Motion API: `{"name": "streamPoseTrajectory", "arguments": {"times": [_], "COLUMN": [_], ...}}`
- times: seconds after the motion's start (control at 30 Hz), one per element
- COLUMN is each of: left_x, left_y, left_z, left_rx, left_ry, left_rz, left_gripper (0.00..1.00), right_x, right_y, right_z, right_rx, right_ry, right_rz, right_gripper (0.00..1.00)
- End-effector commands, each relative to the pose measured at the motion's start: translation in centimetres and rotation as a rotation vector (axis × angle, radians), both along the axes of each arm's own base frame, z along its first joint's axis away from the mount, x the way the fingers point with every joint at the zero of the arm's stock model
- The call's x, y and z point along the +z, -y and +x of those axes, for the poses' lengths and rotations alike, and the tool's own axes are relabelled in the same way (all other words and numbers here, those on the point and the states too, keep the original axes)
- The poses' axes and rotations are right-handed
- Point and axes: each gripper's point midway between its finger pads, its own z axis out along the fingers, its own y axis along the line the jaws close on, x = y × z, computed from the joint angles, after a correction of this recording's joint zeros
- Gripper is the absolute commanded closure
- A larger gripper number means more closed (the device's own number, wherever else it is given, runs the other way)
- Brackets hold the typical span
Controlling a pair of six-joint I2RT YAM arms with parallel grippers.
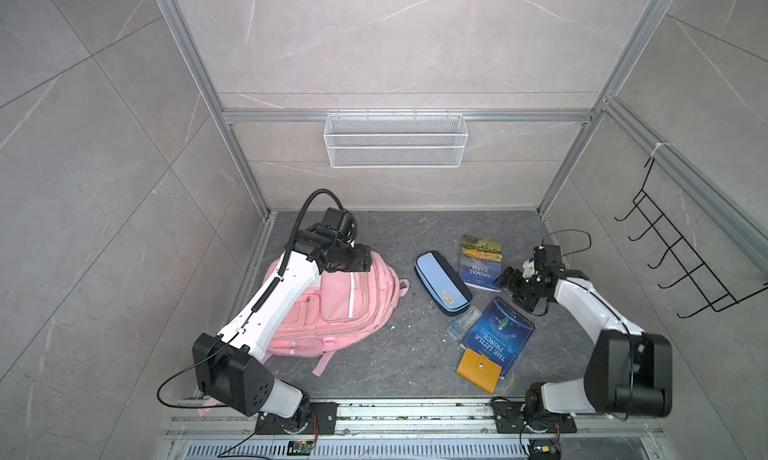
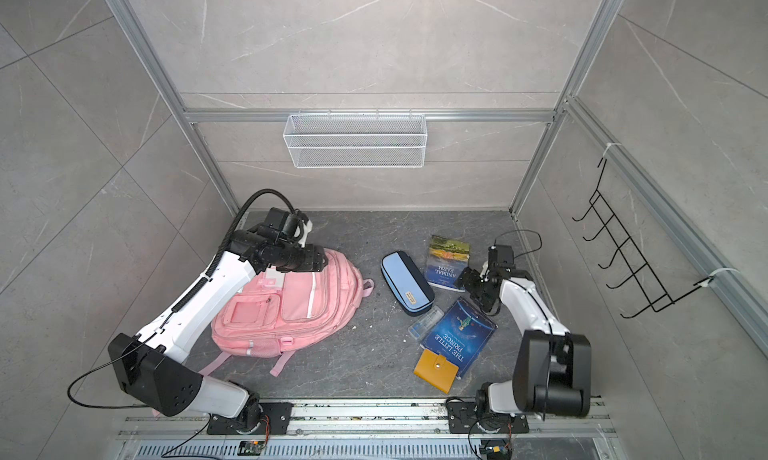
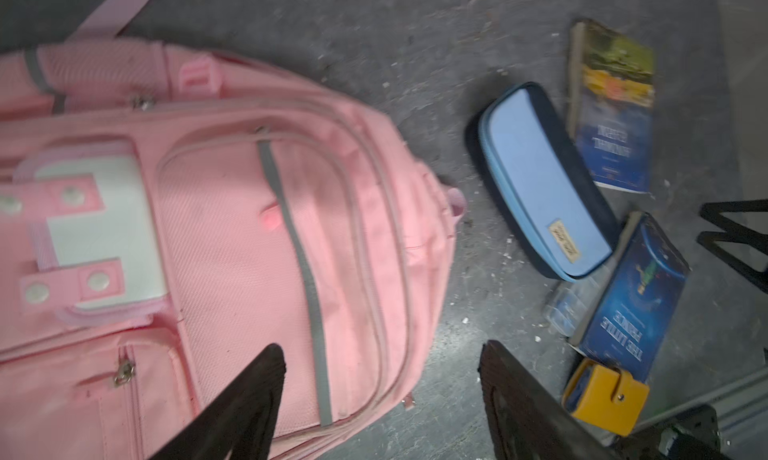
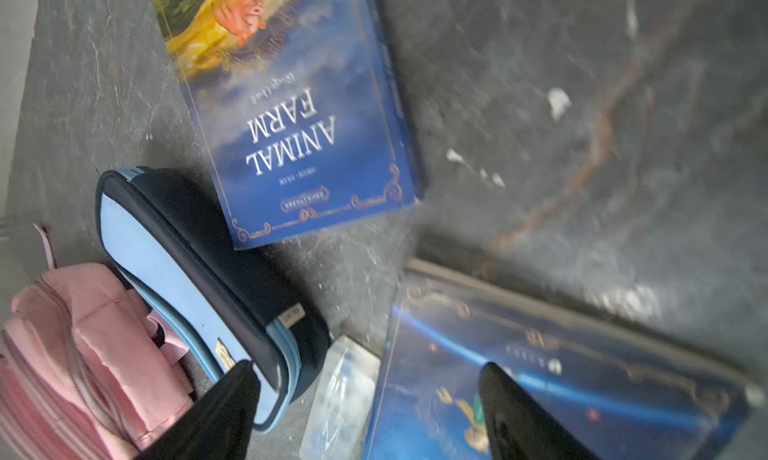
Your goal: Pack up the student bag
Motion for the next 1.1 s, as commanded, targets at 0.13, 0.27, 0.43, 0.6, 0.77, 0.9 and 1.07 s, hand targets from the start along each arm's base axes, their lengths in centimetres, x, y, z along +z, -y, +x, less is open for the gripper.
{"name": "streamPoseTrajectory", "arguments": {"times": [0.13, 0.27, 0.43, 0.6, 0.77, 0.9, 1.07], "left_x": [0.0, -1.4, -3.7, -7.3, -10.5, -13.9, -18.7], "left_y": [16.5, 23.0, 27.2, 30.4, 32.4, 33.8, 34.1], "left_z": [-5.4, -6.9, -8.3, -11.2, -12.4, -14.1, -13.8], "left_rx": [-0.482, -0.656, -0.777, -0.903, -0.939, -0.970, -0.888], "left_ry": [-0.081, -0.103, -0.233, -0.307, -0.374, -0.414, -0.451], "left_rz": [-0.213, -0.290, -0.332, -0.248, -0.277, -0.243, -0.180], "left_gripper": [0.24, 0.25, 0.26, 0.27, 0.30, 0.31, 0.34], "right_x": [-0.9, -2.2, -3.1, -5.3, -7.4, -7.7, -8.0], "right_y": [2.8, 4.3, 4.8, 5.1, 4.9, 4.7, 4.4], "right_z": [-8.2, -10.8, -11.2, -11.0, -10.8, -10.2, -9.8], "right_rx": [-0.235, -0.306, -0.346, -0.406, -0.423, -0.384, -0.345], "right_ry": [-0.128, -0.181, -0.210, -0.236, -0.260, -0.254, -0.238], "right_rz": [-0.045, -0.035, 0.005, 0.058, 0.093, 0.101, 0.119], "right_gripper": [0.00, 0.00, 0.00, 0.01, 0.03, 0.04, 0.07]}}
